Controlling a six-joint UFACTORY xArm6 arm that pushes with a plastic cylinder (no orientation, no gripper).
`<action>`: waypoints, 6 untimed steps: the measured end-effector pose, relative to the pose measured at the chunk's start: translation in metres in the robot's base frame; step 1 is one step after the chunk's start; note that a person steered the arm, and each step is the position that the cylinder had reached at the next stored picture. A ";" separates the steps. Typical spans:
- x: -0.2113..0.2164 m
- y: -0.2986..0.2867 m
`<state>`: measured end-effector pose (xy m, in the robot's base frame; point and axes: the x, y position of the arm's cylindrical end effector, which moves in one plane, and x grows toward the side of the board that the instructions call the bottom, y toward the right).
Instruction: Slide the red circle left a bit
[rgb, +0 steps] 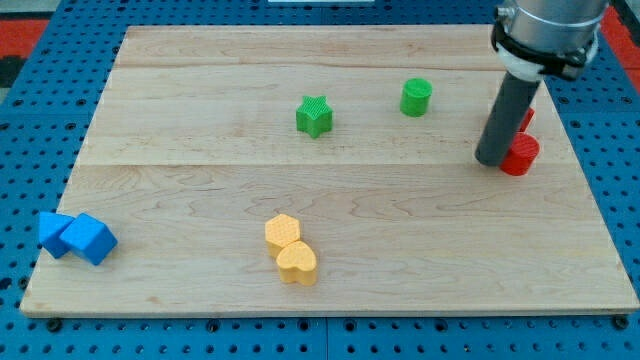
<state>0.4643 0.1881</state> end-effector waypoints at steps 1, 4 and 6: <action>0.048 0.005; -0.049 0.071; -0.021 -0.057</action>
